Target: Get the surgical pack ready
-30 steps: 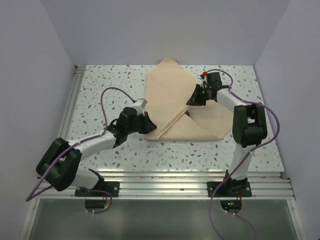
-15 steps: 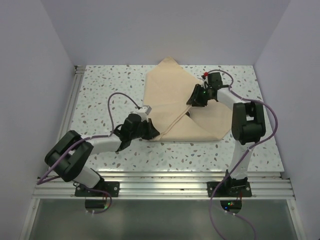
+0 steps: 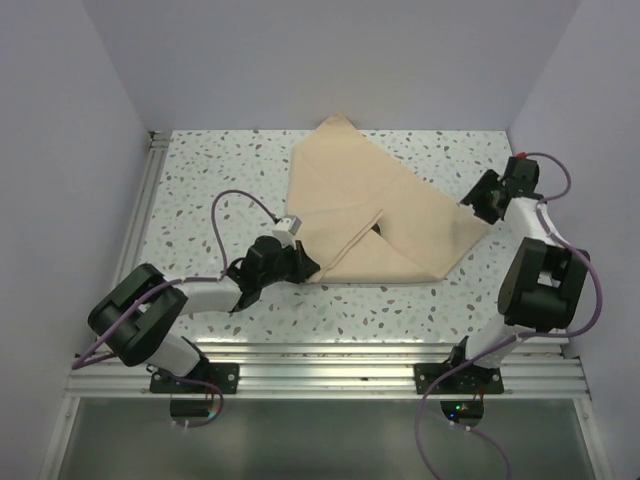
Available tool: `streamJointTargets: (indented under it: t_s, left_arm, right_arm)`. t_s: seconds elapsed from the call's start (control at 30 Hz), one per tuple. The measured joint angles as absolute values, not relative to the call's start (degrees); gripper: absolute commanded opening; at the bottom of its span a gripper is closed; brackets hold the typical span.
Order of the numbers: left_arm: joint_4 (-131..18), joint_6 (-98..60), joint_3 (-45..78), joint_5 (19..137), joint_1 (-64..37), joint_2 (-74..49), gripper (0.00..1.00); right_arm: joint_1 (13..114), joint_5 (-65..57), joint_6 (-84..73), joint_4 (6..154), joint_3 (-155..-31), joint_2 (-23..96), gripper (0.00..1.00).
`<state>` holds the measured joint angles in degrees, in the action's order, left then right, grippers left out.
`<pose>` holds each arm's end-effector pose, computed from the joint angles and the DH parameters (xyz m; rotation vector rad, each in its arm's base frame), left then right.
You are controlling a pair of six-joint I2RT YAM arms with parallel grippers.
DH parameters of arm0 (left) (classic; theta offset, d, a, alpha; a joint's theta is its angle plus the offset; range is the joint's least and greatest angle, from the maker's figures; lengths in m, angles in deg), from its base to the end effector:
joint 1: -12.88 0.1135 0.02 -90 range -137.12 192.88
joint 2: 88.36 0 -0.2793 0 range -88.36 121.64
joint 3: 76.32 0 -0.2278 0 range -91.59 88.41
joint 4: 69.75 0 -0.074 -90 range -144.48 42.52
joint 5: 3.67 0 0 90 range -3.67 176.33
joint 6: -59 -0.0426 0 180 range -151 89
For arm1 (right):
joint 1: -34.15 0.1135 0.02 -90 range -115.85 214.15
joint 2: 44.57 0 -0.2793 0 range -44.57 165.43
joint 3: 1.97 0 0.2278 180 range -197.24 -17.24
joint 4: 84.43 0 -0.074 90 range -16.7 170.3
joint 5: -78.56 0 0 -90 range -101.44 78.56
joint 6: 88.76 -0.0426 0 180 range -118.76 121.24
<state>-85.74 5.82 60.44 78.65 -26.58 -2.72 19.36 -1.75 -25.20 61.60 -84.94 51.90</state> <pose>0.2057 -0.1767 0.1867 0.1401 2.1646 -0.9441 0.3416 -0.0828 0.2524 0.7720 2.2775 0.2976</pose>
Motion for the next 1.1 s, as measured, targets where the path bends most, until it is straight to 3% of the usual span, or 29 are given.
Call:
streamJointTargets:
  t_s: [0.27,0.33,0.4,0.93,1.1]
  left_arm:
    - [-86.77,5.82,61.62,78.87,-26.64,-3.66,0.05]
    - [-87.14,5.84,62.08,78.87,-26.64,-3.98,0.05]
    - [-87.64,5.86,62.56,78.82,-26.64,-4.33,0.05]
    - [-88.67,6.45,63.29,78.63,-26.64,-4.49,0.05]
    - [-88.78,6.89,63.37,78.63,-26.64,-4.49,0.05]
  right_arm:
    - [16.24,-10.51,-25.29,61.97,-83.95,52.36,0.54]
    - [15.6,-10.95,-25.46,61.97,-83.95,54.06,0.65]
    - [15.04,-11.61,-25.5,61.99,-83.95,55.7,0.65]
    - [14.47,-15.47,-27.08,63.0,-84.09,62.24,0.46]
    - [14.47,-16.13,-27.8,63.5,-84.76,63.09,0.32]
